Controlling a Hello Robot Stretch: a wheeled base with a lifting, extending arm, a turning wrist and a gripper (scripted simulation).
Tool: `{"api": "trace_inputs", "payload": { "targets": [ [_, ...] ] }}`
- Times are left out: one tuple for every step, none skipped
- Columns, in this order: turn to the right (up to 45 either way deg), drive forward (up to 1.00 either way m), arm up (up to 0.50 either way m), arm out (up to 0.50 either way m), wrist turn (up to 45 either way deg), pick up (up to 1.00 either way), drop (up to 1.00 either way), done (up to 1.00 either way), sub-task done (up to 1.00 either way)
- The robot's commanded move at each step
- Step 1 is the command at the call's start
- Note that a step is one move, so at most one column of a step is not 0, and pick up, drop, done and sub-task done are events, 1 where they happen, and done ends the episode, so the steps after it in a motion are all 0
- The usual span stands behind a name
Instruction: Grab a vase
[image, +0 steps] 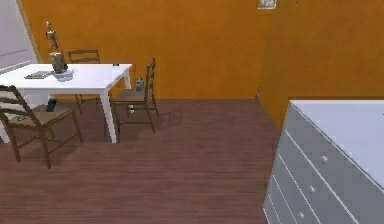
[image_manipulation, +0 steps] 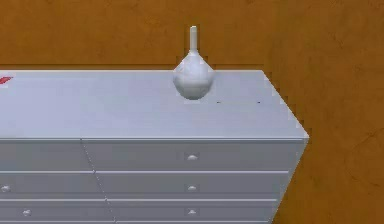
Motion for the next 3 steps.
{"api": "trace_inputs", "payload": {
  "targets": [
    [0.0,0.00,0.50,0.00,0.0,0.00,0.00,0.00,0.00],
    [0.0,0.00,0.38,0.00,0.0,0.00,0.00,0.00,0.00],
    [0.0,0.00,0.00,0.46,0.0,0.00,0.00,0.00,0.00]
  ]
}}
